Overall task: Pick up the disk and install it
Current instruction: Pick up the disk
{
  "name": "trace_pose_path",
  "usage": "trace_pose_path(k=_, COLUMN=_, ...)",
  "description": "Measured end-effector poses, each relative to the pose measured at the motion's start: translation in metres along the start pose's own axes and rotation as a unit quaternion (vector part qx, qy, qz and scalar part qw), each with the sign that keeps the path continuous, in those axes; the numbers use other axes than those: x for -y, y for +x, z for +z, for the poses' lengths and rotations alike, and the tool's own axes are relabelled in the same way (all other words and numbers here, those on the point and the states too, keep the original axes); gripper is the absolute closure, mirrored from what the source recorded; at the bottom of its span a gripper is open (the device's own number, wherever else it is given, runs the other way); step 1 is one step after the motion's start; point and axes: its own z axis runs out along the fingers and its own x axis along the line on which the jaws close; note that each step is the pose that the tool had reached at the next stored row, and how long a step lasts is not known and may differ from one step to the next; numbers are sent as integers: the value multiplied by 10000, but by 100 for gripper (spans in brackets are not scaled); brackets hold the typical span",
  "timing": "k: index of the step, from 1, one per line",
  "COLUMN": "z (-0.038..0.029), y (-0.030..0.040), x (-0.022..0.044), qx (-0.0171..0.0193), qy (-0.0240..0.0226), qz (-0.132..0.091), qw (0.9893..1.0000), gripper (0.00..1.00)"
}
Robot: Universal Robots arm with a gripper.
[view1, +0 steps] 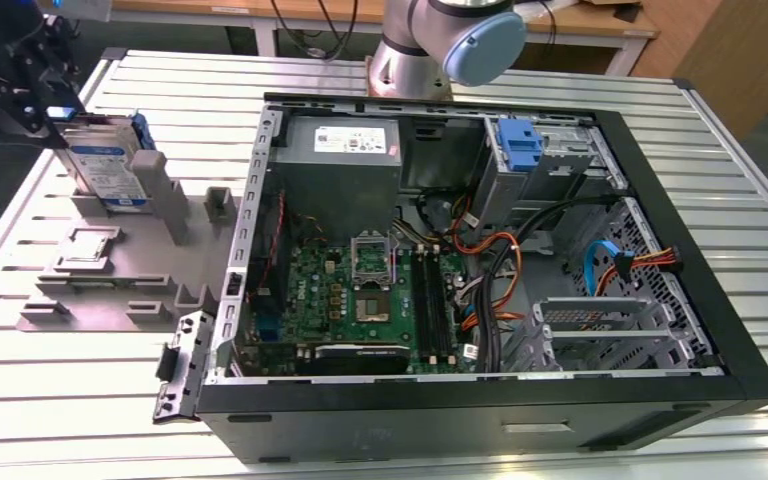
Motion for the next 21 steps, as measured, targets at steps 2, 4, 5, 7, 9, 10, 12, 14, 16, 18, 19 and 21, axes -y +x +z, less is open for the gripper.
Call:
trace_pose_path(k=2, z=15, y=0, x=0, qx=2, qy=31, qz=-50, qw=10000, gripper=41)
trace_pose_path(k=4, z=25, y=0, x=0, qx=3, qy=36, qz=-80, qw=10000, gripper=41)
trace_pose_path(k=5, z=31, y=1, x=-4, qx=3, qy=35, qz=-102, qw=9999, gripper=41)
trace_pose_path(k=7, z=40, y=1, x=-9, qx=2, qy=31, qz=-198, qw=9998, gripper=41)
trace_pose_path(k=9, z=49, y=2, x=-17, qx=2, qy=27, qz=-282, qw=9996, gripper=41)
trace_pose_path(k=10, z=54, y=3, x=-21, qx=3, qy=27, qz=-294, qw=9996, gripper=41)
trace_pose_path(k=12, z=62, y=3, x=-26, qx=7, qy=27, qz=-295, qw=9996, gripper=41)
trace_pose_path(k=14, z=72, y=2, x=-27, qx=8, qy=26, qz=-295, qw=9996, gripper=41)
trace_pose_path(k=16, z=79, y=1, x=-28, qx=8, qy=26, qz=-294, qw=9996, gripper=41)
trace_pose_path(k=18, z=90, y=1, x=-28, qx=13, qy=27, qz=-295, qw=9996, gripper=41)
trace_pose_path(k=19, z=95, y=0, x=-28, qx=14, qy=27, qz=-295, qw=9996, gripper=41)
trace_pose_path(k=21, z=98, y=0, x=-28, qx=14, qy=25, qz=-295, qw=9996, gripper=41)
